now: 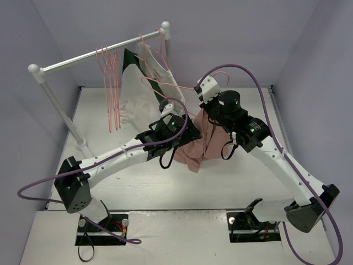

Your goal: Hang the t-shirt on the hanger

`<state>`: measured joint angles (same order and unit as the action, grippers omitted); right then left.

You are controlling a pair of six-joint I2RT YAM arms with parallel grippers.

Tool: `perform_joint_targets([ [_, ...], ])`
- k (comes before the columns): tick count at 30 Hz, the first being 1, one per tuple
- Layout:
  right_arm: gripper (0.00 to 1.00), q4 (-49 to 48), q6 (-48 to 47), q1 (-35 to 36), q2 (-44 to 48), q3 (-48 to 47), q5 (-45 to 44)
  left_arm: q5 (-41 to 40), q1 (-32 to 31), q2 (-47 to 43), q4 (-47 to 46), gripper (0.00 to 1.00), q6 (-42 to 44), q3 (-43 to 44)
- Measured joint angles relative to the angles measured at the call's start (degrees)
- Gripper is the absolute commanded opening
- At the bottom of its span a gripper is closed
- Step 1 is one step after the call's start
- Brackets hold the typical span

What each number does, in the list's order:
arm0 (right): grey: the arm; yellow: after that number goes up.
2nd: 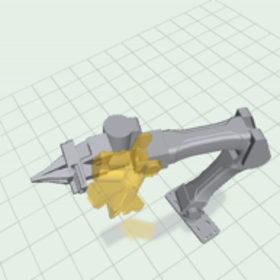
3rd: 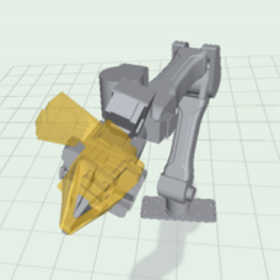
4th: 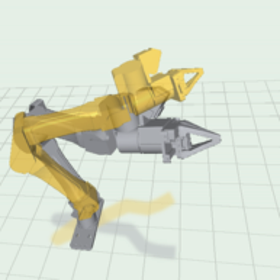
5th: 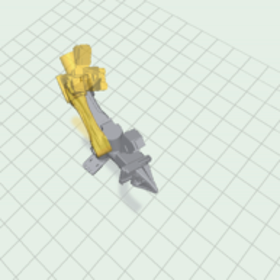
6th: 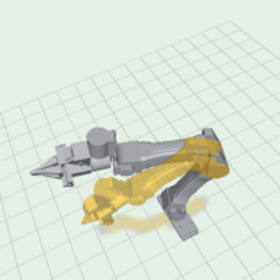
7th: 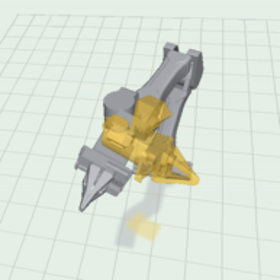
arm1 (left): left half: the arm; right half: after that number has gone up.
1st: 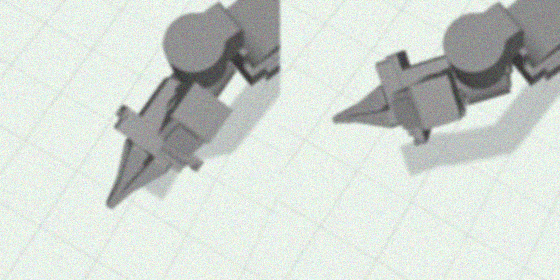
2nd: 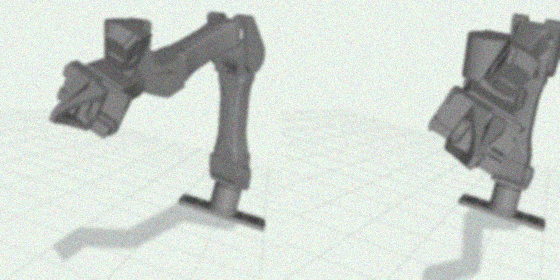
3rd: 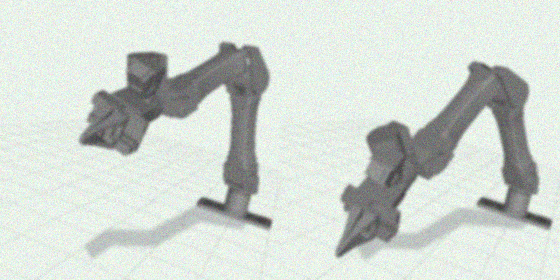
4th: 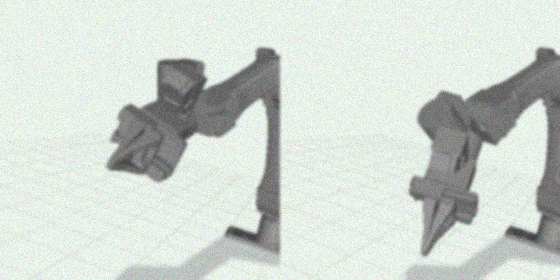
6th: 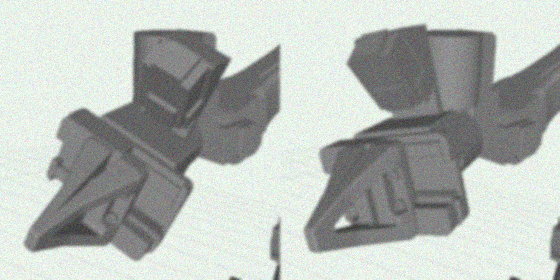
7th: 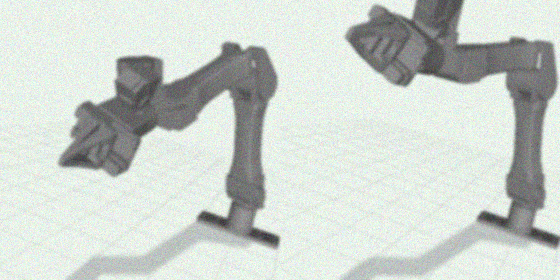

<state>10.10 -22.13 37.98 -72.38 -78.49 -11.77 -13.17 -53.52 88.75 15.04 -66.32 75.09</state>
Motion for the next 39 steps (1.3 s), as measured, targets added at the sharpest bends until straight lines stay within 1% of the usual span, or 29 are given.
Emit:
perform_joint_targets([
  [3, 0.0, 0.0, 0.1, 0.0, 0.1, 0.2, 0.0, 0.2, 0.0, 0.2, -0.1, 0.5, -0.3, 0.0],
  [4, 0.0, 0.0, 0.1, 0.0, 0.1, 0.3, 0.0, 0.5, 0.0, 0.3, -0.2, 0.49, -0.4, 0.0],
  [12, 0.0, -0.3, 0.0, 0.0, 0.1, 1.2, -1.0, 3.7, -0.1, 2.9, -0.3, 0.49, -1.5, 0.0],
  [13, 0.0, -0.4, 0.0, 0.0, 0.1, 1.2, -1.1, 4.1, -0.2, 3.1, -0.3, 0.47, -1.6, 0.1],
  [16, 0.0, -0.7, 0.0, 0.0, 0.1, 1.2, -1.2, 5.1, -0.4, 3.9, -0.2, 0.32, -1.9, 0.2],
  [18, 0.0, -0.9, 0.0, 0.0, 0.1, 1.2, -1.3, 5.6, -0.4, 4.1, 0.0, 0.17, -2.1, 0.3],
  [21, 0.0, -1.2, 0.0, 0.0, 0.1, 1.6, -1.5, 6.0, -0.4, 4.3, 0.3, 0.0, -2.3, 0.4],
  [25, 0.0, -1.8, -0.2, 0.0, 0.4, 3.2, -1.5, 6.5, 0.0, 4.2, 1.5, 0.0, -1.7, 0.5],
  [29, 0.0, -1.9, -0.5, 0.0, 2.7, 5.7, -1.1, 8.0, 3.0, 1.7, 3.0, 0.0, 0.1, -1.0],
  [34, 0.0, -1.8, -1.0, 0.0, 9.0, 8.1, 1.7, 9.3, 10.6, -5.1, 7.3, 0.0, 6.4, -1.1],
  [39, 0.0, -1.3, -1.5, 0.4, 13.2, 8.7, 4.7, 9.9, 14.7, -9.3, 11.5, 0.0, 15.0, 4.5],
])
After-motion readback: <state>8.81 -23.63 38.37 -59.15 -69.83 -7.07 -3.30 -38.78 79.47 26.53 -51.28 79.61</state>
